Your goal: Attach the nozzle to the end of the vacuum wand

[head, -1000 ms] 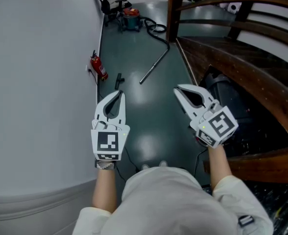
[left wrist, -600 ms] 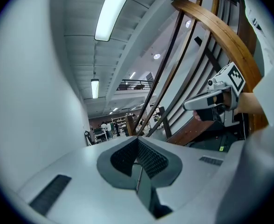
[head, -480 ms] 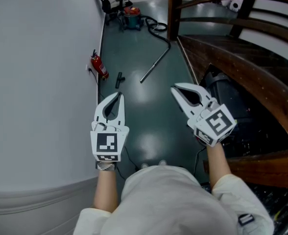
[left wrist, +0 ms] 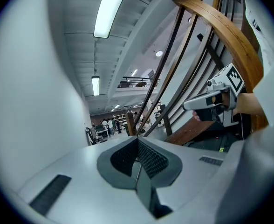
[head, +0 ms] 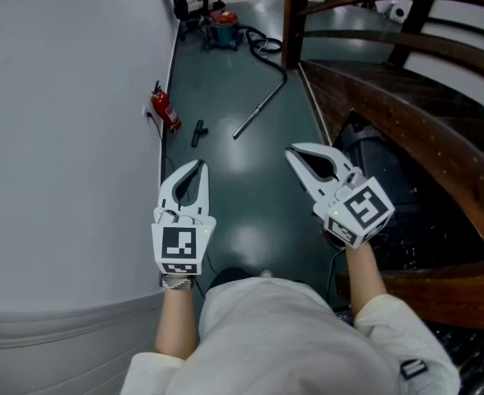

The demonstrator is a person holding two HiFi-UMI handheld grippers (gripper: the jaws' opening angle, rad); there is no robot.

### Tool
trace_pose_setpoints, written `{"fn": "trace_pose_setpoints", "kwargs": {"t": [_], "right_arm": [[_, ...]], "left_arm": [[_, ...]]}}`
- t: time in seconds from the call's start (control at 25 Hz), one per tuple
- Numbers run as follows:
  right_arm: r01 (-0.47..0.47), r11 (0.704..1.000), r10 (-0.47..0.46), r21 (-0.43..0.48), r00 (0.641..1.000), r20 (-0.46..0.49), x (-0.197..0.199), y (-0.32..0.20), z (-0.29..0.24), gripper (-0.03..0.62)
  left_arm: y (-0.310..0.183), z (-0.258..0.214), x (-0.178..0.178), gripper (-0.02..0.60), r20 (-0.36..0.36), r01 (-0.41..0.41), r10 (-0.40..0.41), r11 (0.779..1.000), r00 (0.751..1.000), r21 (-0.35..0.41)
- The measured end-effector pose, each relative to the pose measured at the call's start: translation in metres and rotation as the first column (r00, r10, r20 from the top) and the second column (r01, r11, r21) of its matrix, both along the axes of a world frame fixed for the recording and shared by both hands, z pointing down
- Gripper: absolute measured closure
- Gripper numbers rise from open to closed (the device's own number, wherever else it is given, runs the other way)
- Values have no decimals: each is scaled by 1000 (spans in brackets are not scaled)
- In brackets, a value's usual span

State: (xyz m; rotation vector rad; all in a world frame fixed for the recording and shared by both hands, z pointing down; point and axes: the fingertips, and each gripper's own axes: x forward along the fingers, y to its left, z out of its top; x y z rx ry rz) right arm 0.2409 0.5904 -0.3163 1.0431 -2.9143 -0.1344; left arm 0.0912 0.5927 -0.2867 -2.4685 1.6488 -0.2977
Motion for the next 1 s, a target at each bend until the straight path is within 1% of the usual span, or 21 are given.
{"fn": "trace_pose_setpoints", "kwargs": {"t": [0.28,0.48,0.72,1.0], "right_arm": [[10,1000,-10,-11,1000,1,-2,-13,2,568],[-7,999,7,-32,1000,5,-7,-39,10,568],[-33,998,32,-44,999,-7,-19,-92,19,568],[-46,998,44,-33,998,-43,-53,-162,9,568]], "left_arm": [[-11,2,-4,581,0,10,-10,1000,1000,-3],[-37,12,-19,581,-7,18,-18,1000,1000,-10],[-100,21,-54,581,-15,42,-42,999,999,-8],[-179,18,-82,581,-5,17,-18,1000,1000,-8]]}}
